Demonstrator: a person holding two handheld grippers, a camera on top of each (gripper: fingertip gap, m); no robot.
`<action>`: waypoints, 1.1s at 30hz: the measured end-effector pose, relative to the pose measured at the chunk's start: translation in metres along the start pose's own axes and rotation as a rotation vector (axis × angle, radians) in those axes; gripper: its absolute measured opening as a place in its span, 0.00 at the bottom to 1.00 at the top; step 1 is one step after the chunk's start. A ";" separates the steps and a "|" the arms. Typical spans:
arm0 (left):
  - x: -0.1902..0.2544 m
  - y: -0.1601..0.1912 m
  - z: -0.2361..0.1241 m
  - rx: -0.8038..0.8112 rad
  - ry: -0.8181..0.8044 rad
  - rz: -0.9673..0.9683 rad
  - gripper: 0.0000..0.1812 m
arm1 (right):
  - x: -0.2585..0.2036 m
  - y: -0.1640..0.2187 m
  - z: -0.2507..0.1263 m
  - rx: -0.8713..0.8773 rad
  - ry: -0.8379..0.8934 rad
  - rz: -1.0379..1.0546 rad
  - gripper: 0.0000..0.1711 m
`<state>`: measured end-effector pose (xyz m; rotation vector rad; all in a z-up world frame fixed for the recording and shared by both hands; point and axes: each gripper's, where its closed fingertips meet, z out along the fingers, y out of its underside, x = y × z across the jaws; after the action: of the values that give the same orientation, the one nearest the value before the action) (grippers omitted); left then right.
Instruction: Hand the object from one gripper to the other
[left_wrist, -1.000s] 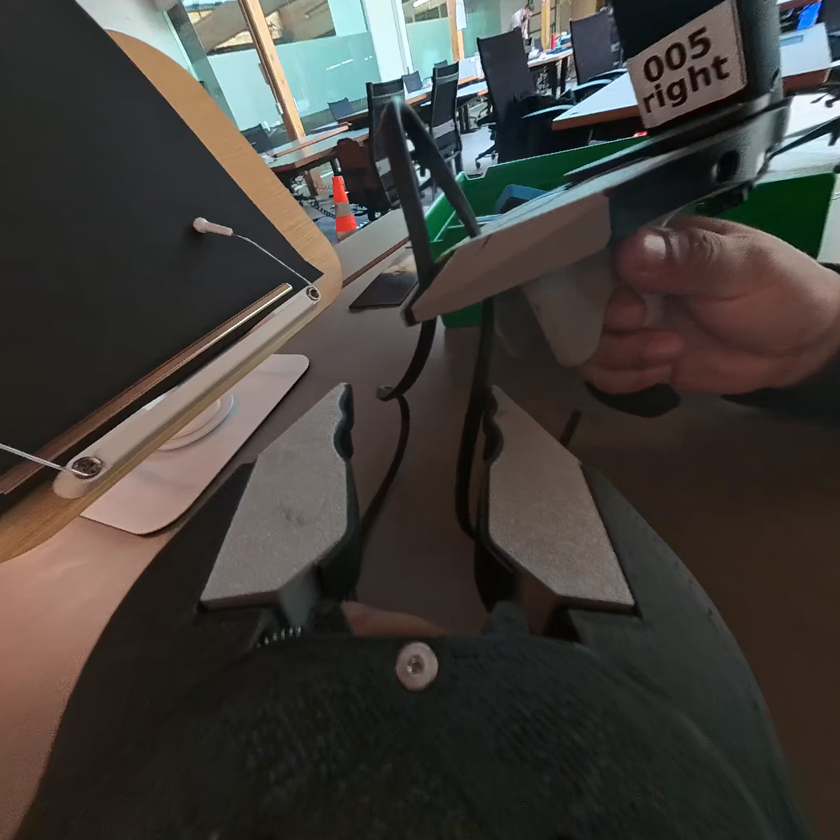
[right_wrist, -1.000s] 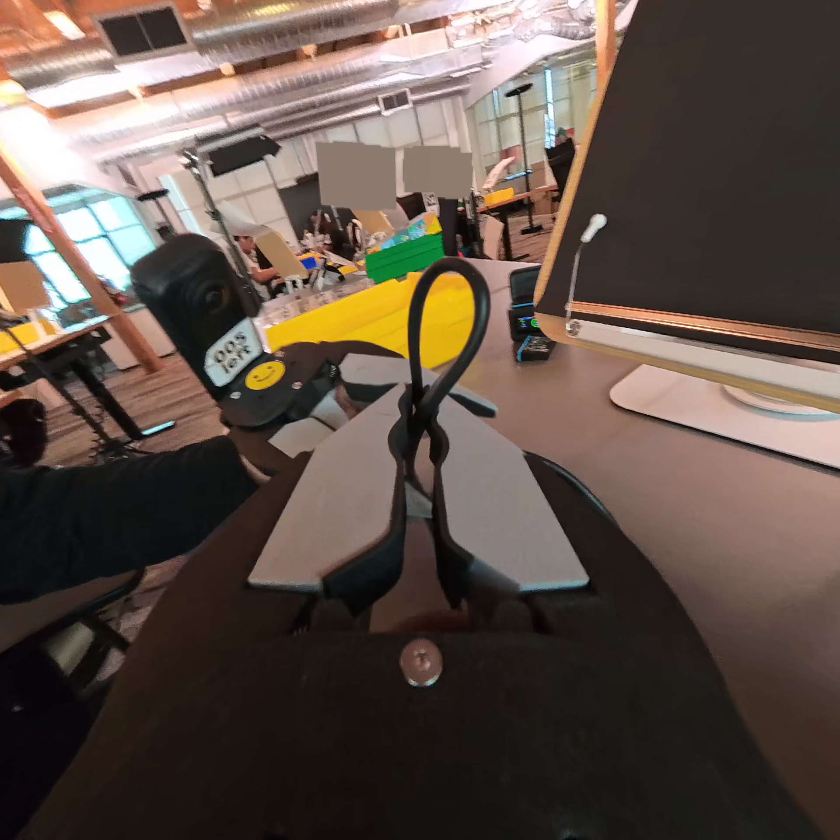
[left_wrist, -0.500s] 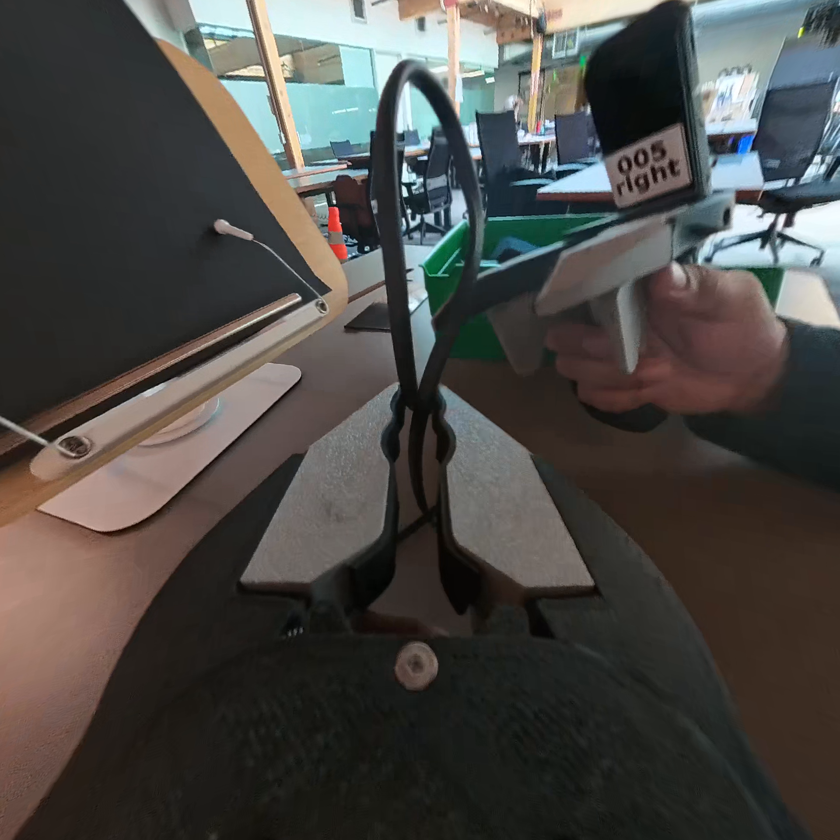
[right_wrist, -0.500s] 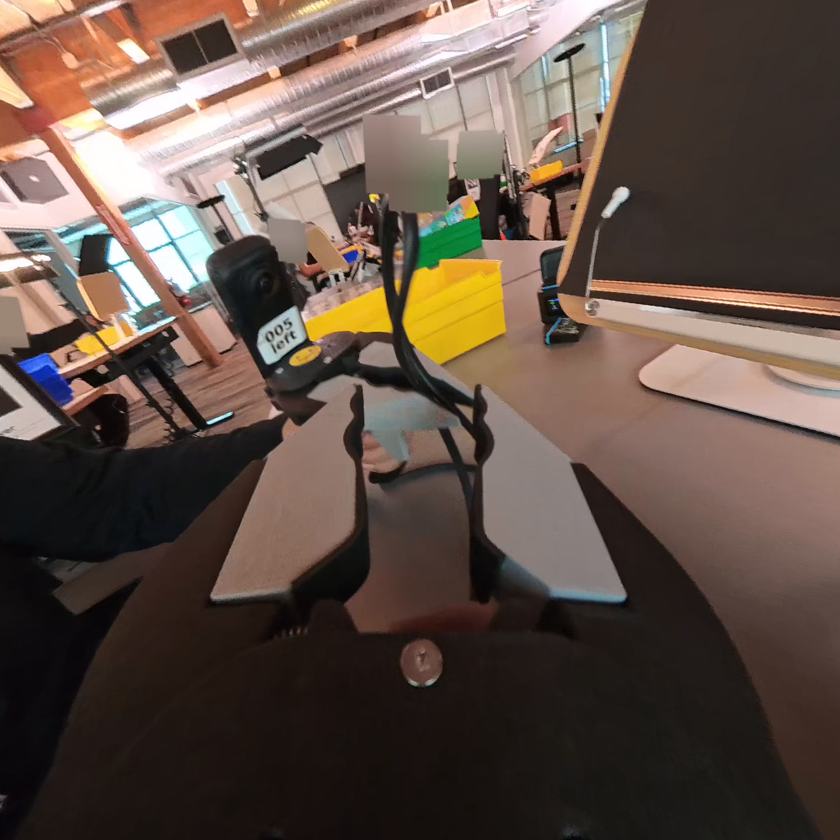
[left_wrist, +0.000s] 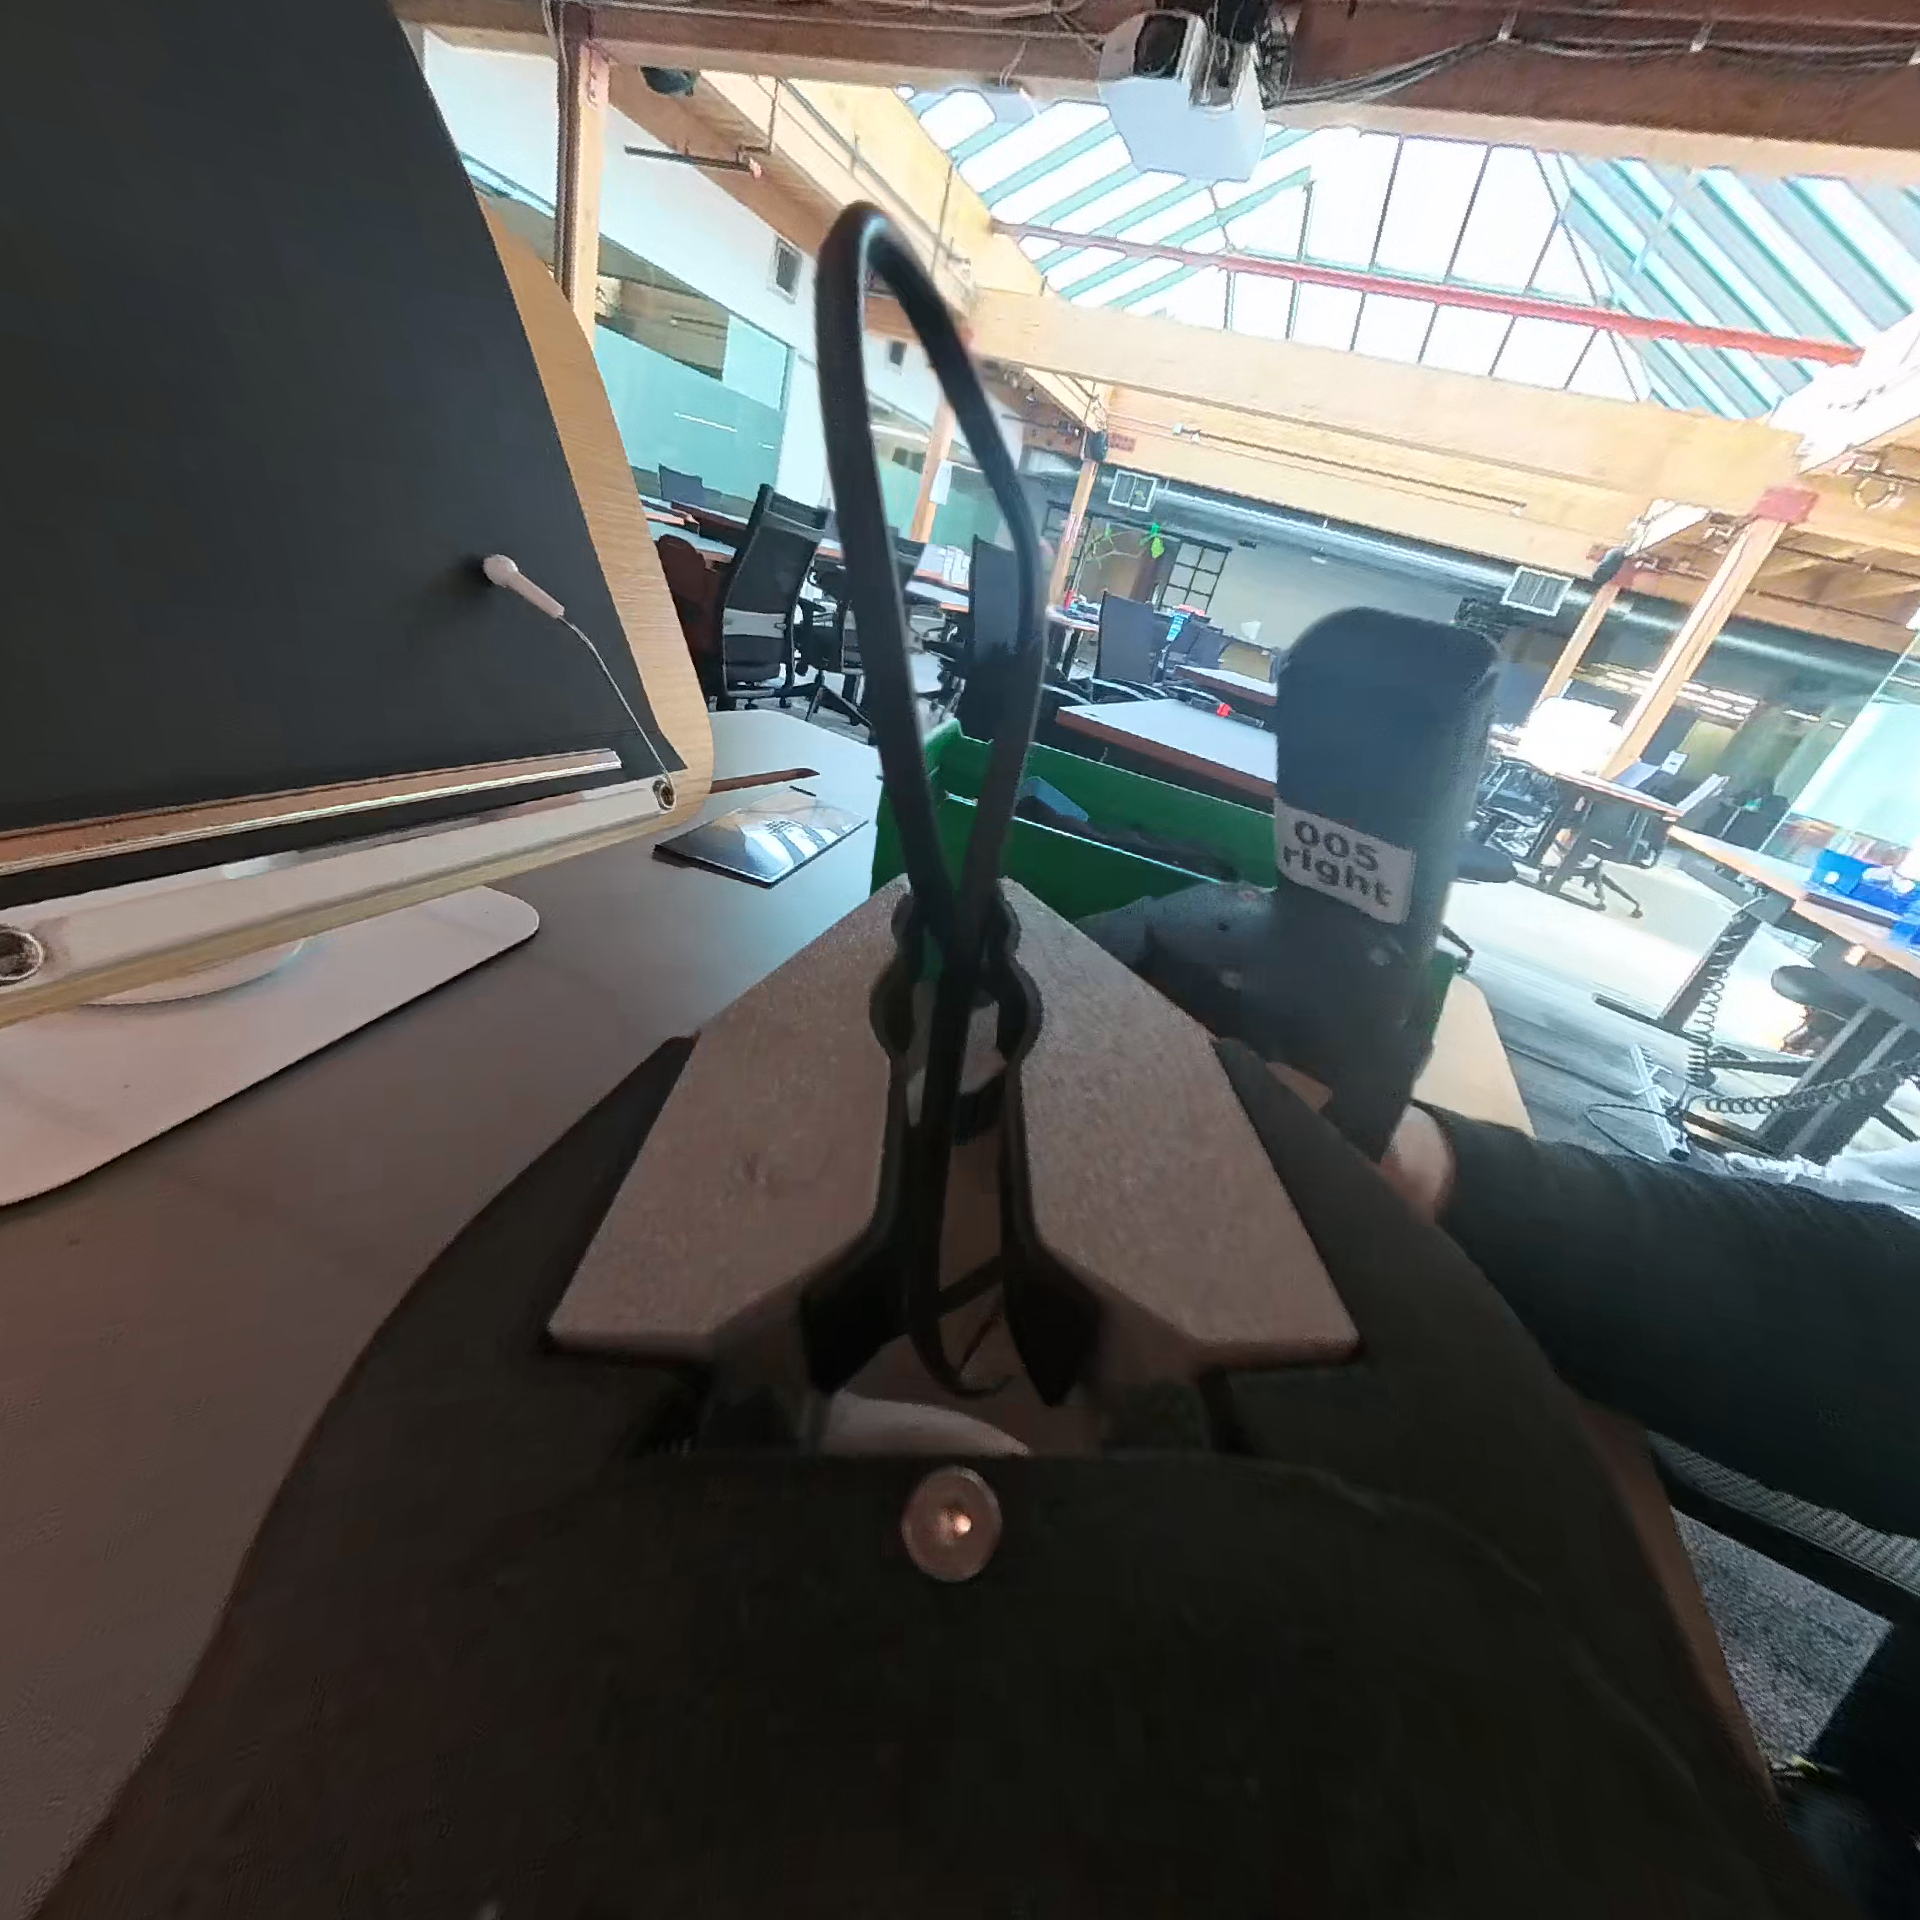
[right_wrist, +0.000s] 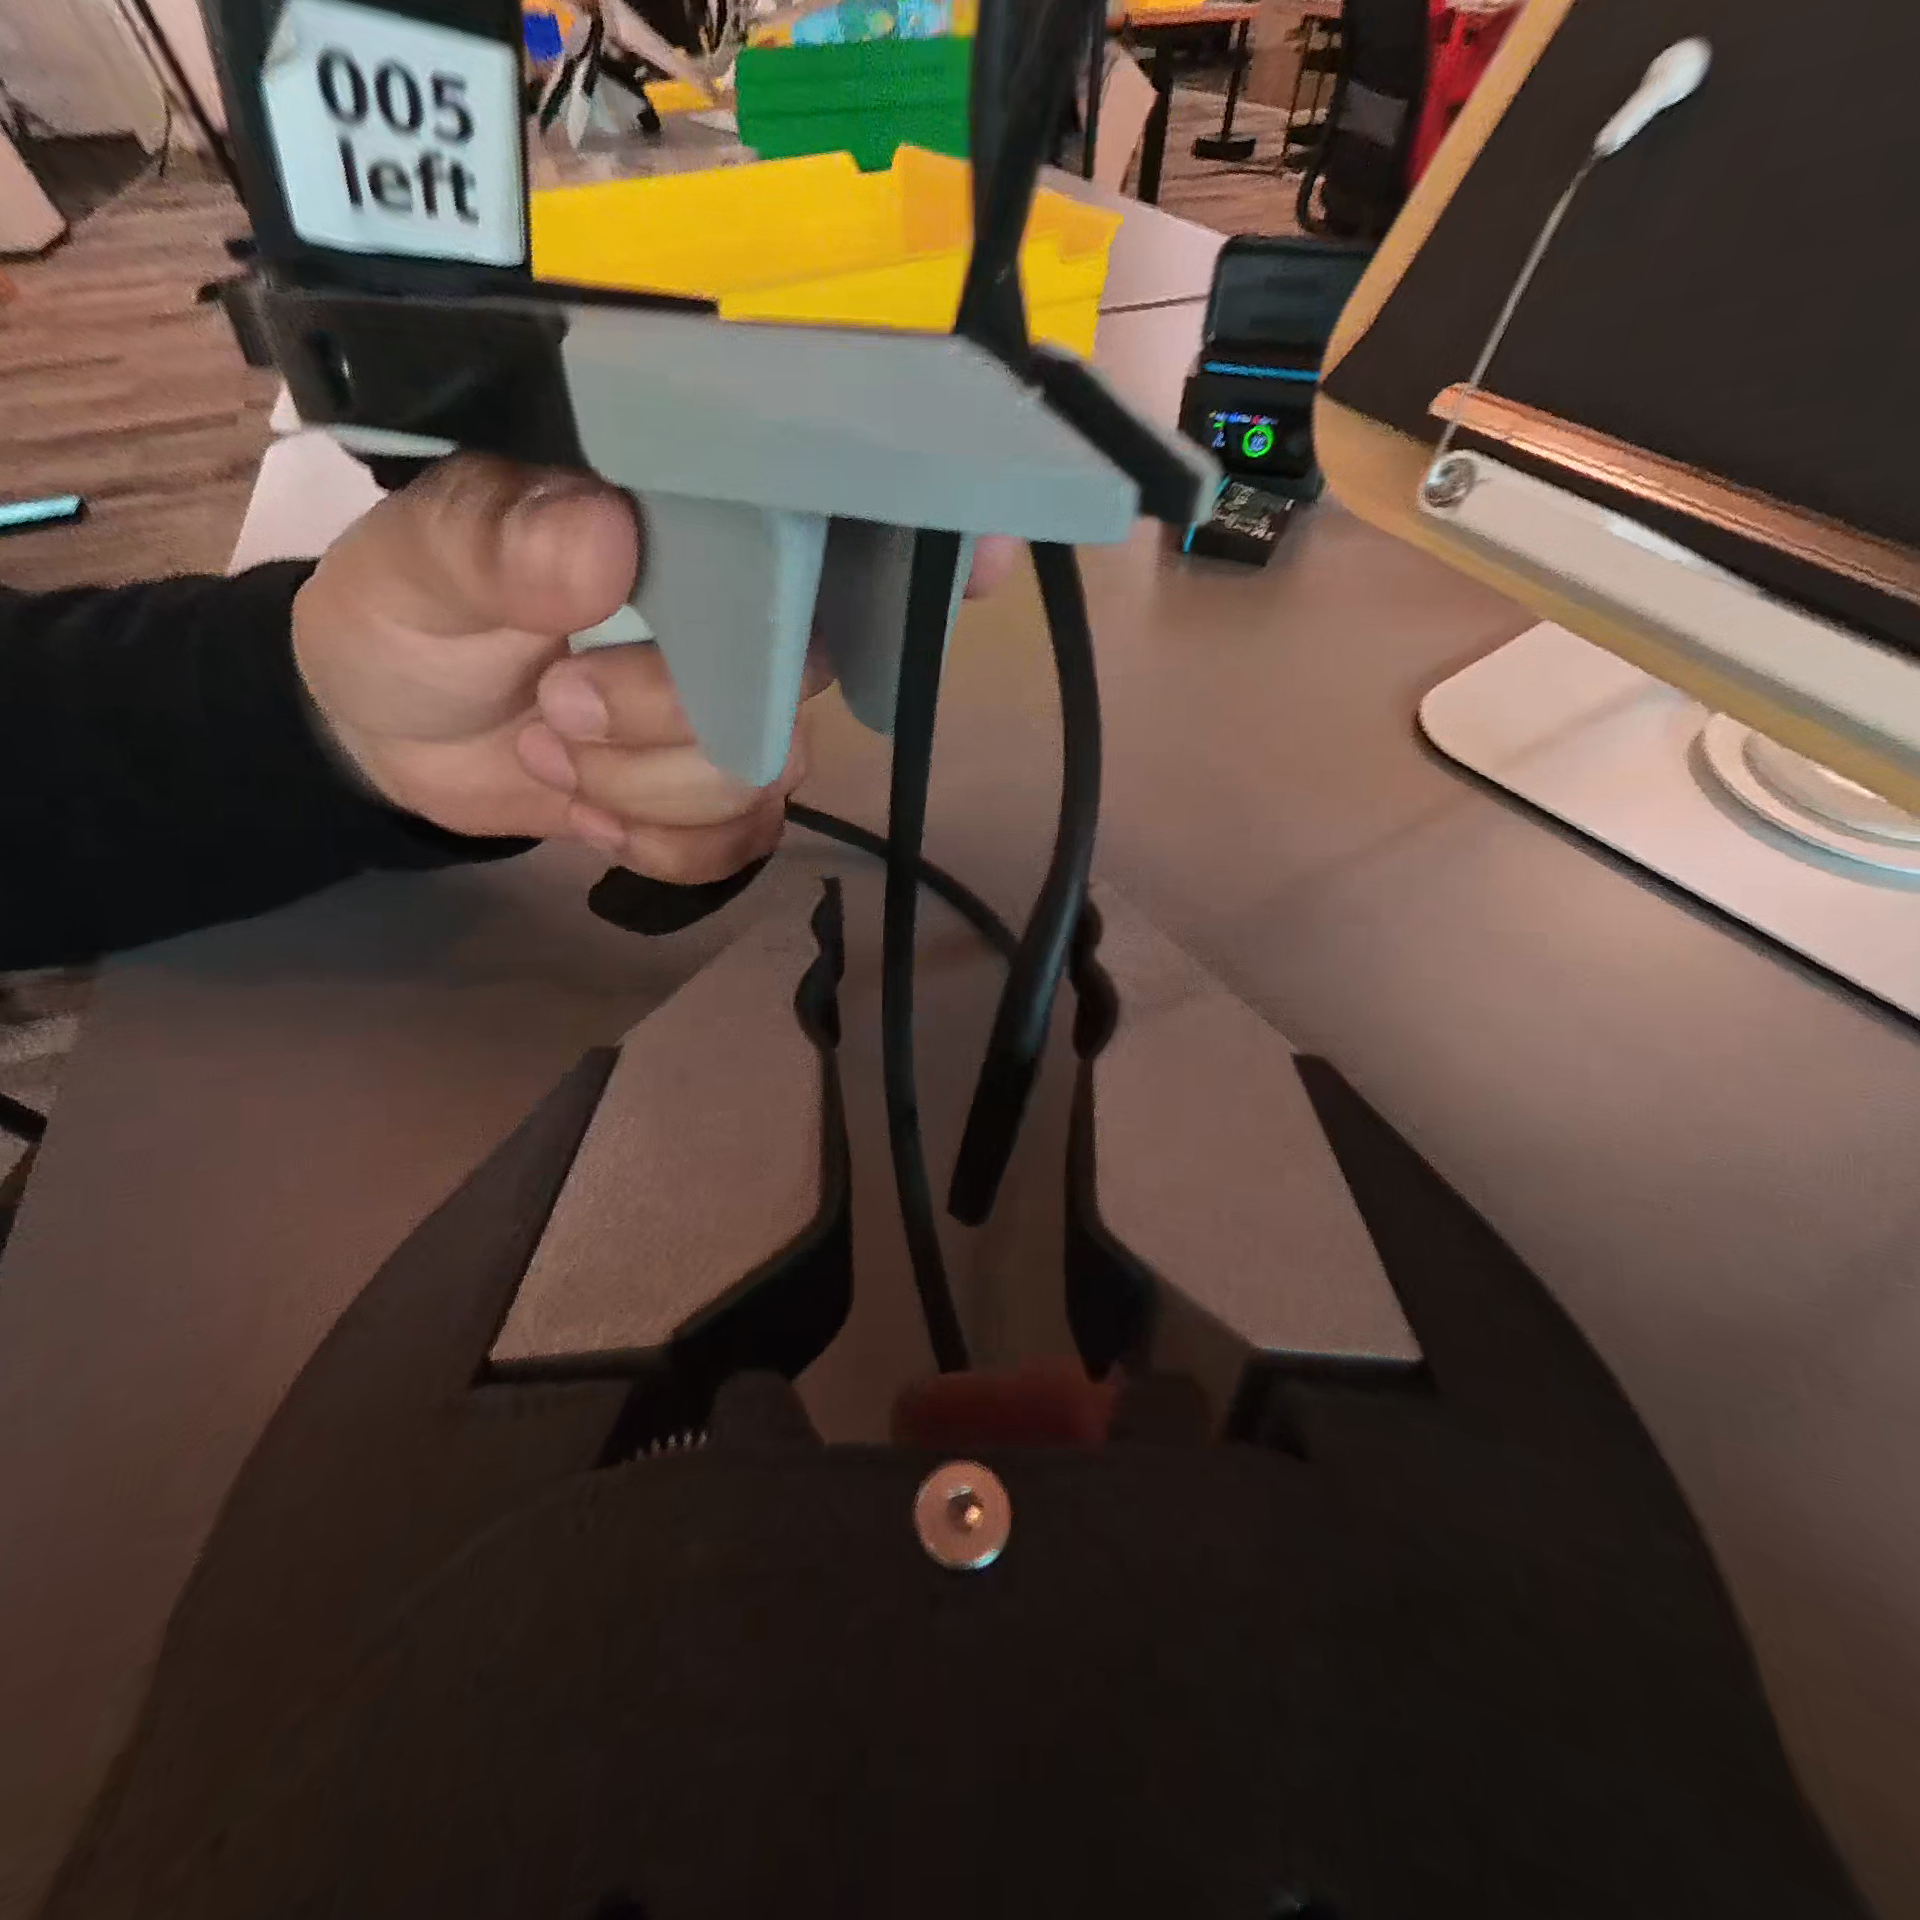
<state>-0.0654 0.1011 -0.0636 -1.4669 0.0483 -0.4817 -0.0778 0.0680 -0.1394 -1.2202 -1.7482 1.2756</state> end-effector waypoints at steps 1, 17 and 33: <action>-0.001 -0.001 0.000 0.007 -0.003 -0.002 0.05 | -0.002 0.003 0.002 -0.018 -0.004 -0.015 0.21; -0.041 0.003 -0.011 -0.031 -0.204 0.027 0.14 | 0.014 0.012 -0.002 -0.053 0.024 0.034 0.00; -0.032 0.047 0.001 -0.333 -0.324 0.654 0.31 | 0.067 0.038 -0.033 -0.274 0.359 -0.138 0.00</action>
<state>-0.0810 0.1140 -0.1169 -1.7291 0.3520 0.3119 -0.0608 0.1454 -0.1666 -1.3565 -1.7377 0.7013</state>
